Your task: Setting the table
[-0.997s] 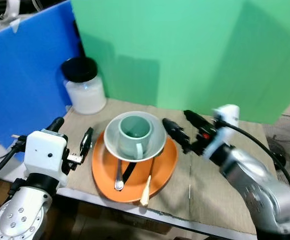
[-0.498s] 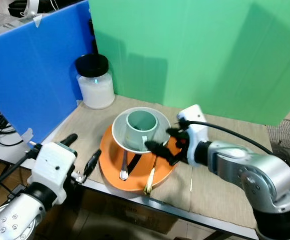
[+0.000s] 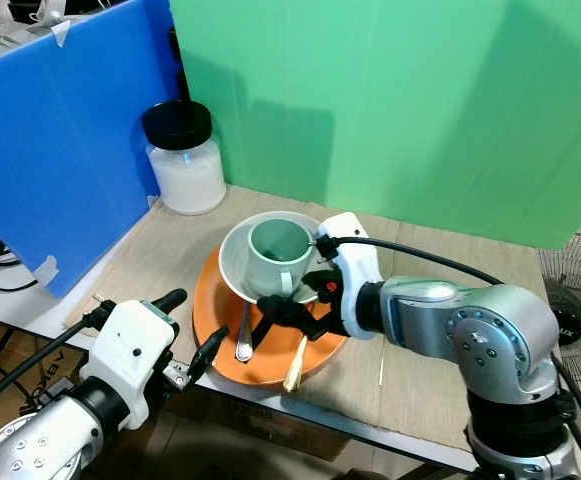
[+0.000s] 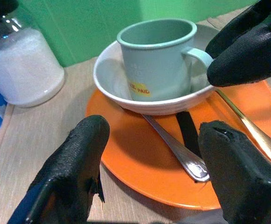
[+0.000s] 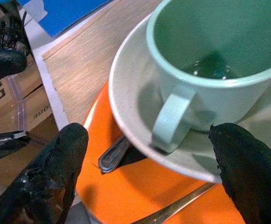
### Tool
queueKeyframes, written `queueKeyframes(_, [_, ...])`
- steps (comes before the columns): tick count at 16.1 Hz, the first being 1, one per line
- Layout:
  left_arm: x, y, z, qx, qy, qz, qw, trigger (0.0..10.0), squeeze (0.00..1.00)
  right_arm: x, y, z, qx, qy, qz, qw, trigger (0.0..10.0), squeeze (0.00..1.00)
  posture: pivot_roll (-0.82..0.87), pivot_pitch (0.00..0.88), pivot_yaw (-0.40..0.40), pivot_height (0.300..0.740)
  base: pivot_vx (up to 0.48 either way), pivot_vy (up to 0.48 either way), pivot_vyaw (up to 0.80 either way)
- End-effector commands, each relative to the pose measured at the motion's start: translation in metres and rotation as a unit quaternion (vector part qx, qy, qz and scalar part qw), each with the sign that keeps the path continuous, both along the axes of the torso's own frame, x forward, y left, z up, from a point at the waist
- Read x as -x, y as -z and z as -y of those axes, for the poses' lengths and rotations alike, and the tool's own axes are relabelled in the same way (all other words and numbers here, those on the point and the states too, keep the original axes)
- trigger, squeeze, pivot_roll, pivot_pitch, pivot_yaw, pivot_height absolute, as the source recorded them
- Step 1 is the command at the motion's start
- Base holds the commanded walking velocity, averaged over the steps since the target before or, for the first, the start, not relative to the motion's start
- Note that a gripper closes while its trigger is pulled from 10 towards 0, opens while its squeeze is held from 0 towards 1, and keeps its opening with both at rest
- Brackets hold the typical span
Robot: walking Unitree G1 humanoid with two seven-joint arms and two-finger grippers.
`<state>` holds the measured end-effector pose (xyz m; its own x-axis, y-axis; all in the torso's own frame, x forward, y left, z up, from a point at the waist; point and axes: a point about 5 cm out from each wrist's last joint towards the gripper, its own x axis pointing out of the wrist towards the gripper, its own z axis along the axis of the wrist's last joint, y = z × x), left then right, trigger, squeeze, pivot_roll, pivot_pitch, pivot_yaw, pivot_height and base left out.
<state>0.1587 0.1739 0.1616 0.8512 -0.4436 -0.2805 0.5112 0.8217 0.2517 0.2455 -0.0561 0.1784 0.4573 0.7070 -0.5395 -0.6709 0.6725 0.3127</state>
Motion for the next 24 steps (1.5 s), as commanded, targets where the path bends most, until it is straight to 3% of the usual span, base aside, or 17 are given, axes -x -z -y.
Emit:
queueKeyframes(1, [0.002, -0.003, 0.004, 0.001, 0.011, 0.002, 1.0, 10.0, 0.0, -0.002, -0.003, 0.001, 0.003, 0.007, -0.001, 1.0, 10.0, 0.0, 0.02, 0.052, -0.001, 0.74, 0.0, 0.0, 0.0])
queueKeyframes(4, [0.002, -0.002, 0.004, 0.0, 0.013, -0.003, 1.0, 10.0, 0.0, -0.005, 0.005, -0.006, 0.016, 0.032, -0.029, 0.999, 9.8, 0.0, 0.02, 0.052, -0.001, 0.74, 0.0, 0.0, 0.0])
queueKeyframes(5, [0.001, -0.002, 0.005, 0.001, 0.013, -0.002, 1.0, 10.0, 0.0, -0.007, 0.008, -0.011, 0.01, 0.04, -0.035, 0.999, 3.3, 0.0, 0.02, 0.052, -0.001, 0.74, 0.0, 0.0, 0.0])
queueKeyframes(6, [0.001, -0.002, 0.005, 0.001, 0.013, -0.002, 1.0, 10.0, 0.0, -0.007, 0.008, -0.012, 0.009, 0.04, -0.036, 0.998, 3.3, 0.0, 0.02, 0.052, -0.001, 0.74, 0.0, 0.0, 0.0])
queueKeyframes(8, [0.002, -0.002, 0.005, 0.001, 0.013, -0.002, 1.0, 10.0, 0.0, -0.011, 0.01, -0.015, 0.01, 0.058, -0.037, 0.998, 0.0, 0.0, 0.02, 0.052, -0.003, 0.74, 0.0, 0.0, 0.0])
queueKeyframes(15, [0.003, -0.002, 0.006, 0.002, 0.014, -0.005, 1.0, 10.0, 0.0, -0.016, 0.01, -0.015, 0.017, 0.084, -0.037, 0.996, 0.0, 0.0, 0.02, 0.053, -0.006, 0.74, 0.0, 0.0, 0.0])
queueKeyframes(20, [0.005, -0.004, 0.014, 0.033, 0.039, -0.011, 0.999, 10.0, 0.0, -0.016, 0.012, -0.014, 0.029, 0.088, -0.033, 0.995, 0.0, 0.0, 0.02, 0.054, -0.004, 0.74, 0.0, 0.0, 0.0])
queueKeyframes(24, [0.005, -0.004, 0.014, 0.033, 0.04, -0.012, 0.999, 10.0, 0.0, -0.016, 0.012, -0.016, 0.03, 0.088, -0.029, 0.995, 0.0, 0.0, 0.02, 0.053, -0.004, 0.74, 0.0, 0.0, 0.0])
